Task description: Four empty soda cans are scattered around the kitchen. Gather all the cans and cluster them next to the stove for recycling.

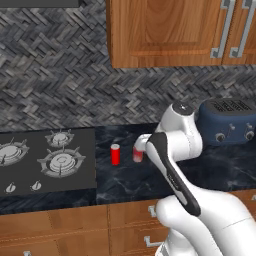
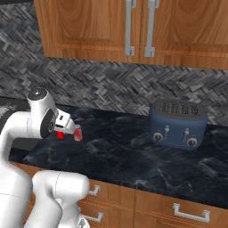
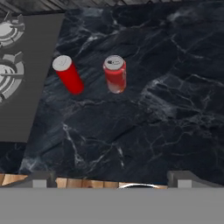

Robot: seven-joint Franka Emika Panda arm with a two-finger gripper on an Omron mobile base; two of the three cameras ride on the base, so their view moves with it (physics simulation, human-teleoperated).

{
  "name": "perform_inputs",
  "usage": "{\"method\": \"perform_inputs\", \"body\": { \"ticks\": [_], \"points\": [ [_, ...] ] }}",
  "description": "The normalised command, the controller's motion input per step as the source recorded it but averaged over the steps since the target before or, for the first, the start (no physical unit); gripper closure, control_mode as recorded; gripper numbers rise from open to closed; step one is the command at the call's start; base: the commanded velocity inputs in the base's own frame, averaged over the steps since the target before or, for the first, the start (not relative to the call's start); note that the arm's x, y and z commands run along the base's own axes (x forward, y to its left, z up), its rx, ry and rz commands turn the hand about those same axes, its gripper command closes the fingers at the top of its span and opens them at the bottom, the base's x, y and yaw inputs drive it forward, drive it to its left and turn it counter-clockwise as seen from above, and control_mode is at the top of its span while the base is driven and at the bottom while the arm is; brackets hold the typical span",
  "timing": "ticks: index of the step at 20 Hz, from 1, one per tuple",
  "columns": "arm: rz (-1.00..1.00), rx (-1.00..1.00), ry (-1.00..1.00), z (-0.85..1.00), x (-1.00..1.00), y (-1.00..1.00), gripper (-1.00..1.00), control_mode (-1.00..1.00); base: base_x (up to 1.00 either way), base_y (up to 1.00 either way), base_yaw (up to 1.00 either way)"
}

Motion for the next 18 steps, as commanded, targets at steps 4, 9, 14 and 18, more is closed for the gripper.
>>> {"method": "perform_inputs", "body": {
  "ticks": [4, 9, 14, 18],
  "points": [
    [0.00, 0.00, -0.02, 0.23, -0.39, 0.00, -1.00, -1.00, 0.00, 0.00, 0.00],
    [0.00, -0.01, -0.03, 0.09, -0.16, 0.00, -1.00, -1.00, 0.00, 0.00, 0.00],
    [0.00, 0.00, 0.00, 0.00, 0.00, 0.00, -1.00, -1.00, 0.00, 0.00, 0.00],
    [0.00, 0.00, 0.00, 0.00, 0.00, 0.00, -1.00, 1.00, -0.51, 0.00, 0.05]
  ]
}}
